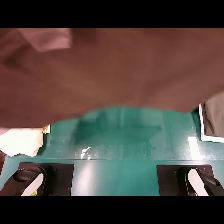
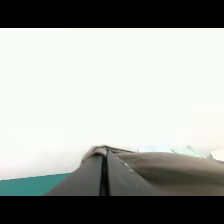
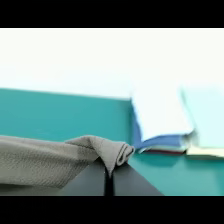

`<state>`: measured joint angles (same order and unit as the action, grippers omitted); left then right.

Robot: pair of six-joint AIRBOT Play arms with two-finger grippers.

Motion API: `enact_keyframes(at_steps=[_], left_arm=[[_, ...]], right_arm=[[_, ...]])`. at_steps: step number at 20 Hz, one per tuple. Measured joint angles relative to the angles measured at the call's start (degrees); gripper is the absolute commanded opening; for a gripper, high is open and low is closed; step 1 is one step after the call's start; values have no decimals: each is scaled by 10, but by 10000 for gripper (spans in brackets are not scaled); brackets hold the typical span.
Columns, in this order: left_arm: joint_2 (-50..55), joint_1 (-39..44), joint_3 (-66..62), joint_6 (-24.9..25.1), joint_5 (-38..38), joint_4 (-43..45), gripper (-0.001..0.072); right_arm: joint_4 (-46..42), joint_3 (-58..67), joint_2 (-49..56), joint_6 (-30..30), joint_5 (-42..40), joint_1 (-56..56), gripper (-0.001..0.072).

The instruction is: Fold the shirts.

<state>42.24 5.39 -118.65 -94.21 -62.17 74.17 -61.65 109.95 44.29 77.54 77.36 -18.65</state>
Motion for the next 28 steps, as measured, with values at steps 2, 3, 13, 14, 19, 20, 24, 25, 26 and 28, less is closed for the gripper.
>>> enact_keyframes(at_steps=[2,3,13,14,19,20,24,25,26,28], left_arm=[[2,0,6,-2,-4,4,23],[4,0,18,-2,-7,8,23],[199,0,234,14,-109,21,26],[230,0,253,19,-106,22,26],[374,0,296,49,-20,20,25],[397,0,299,51,5,20,25],[444,-2,301,58,74,19,25],[448,-5,297,59,78,18,25],[452,-9,290,60,71,18,26],[456,-17,282,64,24,17,26]], right_arm=[[-14,40,21,13,21,10,13],[-17,51,35,21,33,18,14],[-32,-132,240,100,115,135,14],[-32,-152,266,102,105,139,14],[-30,-172,417,91,43,149,13],[-30,-157,445,87,36,150,14],[-28,-79,524,75,24,151,14],[-28,-61,532,70,23,151,14],[-28,-50,535,63,24,151,14],[-30,-50,528,46,33,150,14]])
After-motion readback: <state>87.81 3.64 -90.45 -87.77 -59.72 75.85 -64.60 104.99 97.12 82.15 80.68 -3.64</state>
